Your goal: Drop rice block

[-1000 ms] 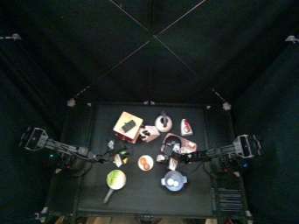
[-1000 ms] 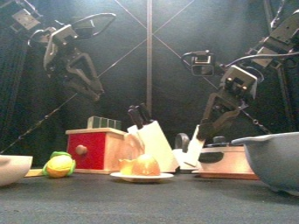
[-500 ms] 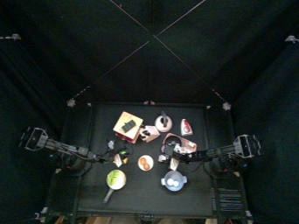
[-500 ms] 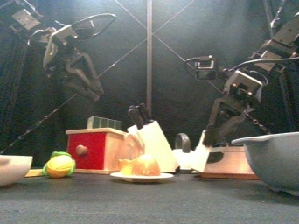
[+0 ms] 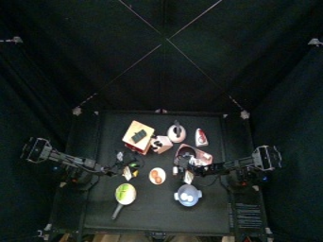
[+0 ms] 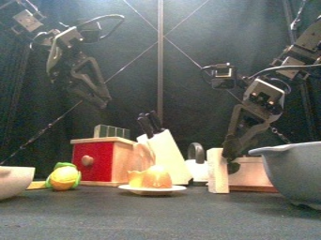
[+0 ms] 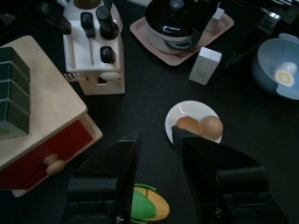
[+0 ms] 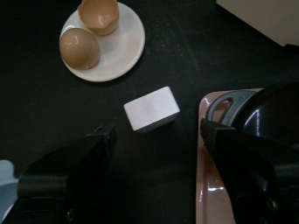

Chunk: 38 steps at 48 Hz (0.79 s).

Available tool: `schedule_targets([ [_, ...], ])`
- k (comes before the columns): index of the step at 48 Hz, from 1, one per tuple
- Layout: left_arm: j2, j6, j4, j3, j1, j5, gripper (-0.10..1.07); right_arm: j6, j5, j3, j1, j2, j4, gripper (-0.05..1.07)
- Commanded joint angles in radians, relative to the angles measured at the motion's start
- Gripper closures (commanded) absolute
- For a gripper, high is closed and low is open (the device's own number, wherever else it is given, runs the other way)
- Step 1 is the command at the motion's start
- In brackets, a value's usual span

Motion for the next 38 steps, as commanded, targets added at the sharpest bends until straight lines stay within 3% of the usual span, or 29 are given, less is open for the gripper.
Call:
schedule_targets([
  [1,-0.006,0.000,0.003,-0.018,0.002,0.002,0.22,-0.002,0.002,-0.014,-0.003,-0.058,-0.002,-0.01],
  [17,-0.008,0.000,0.003,-0.018,0.002,0.002,0.22,-0.002,0.005,-0.002,0.000,-0.137,-0.012,-0.01],
  [38,-0.008,0.000,0.003,-0.017,0.002,-0.009,0.22,0.000,0.141,0.005,0.002,-0.210,-0.043,-0.01],
])
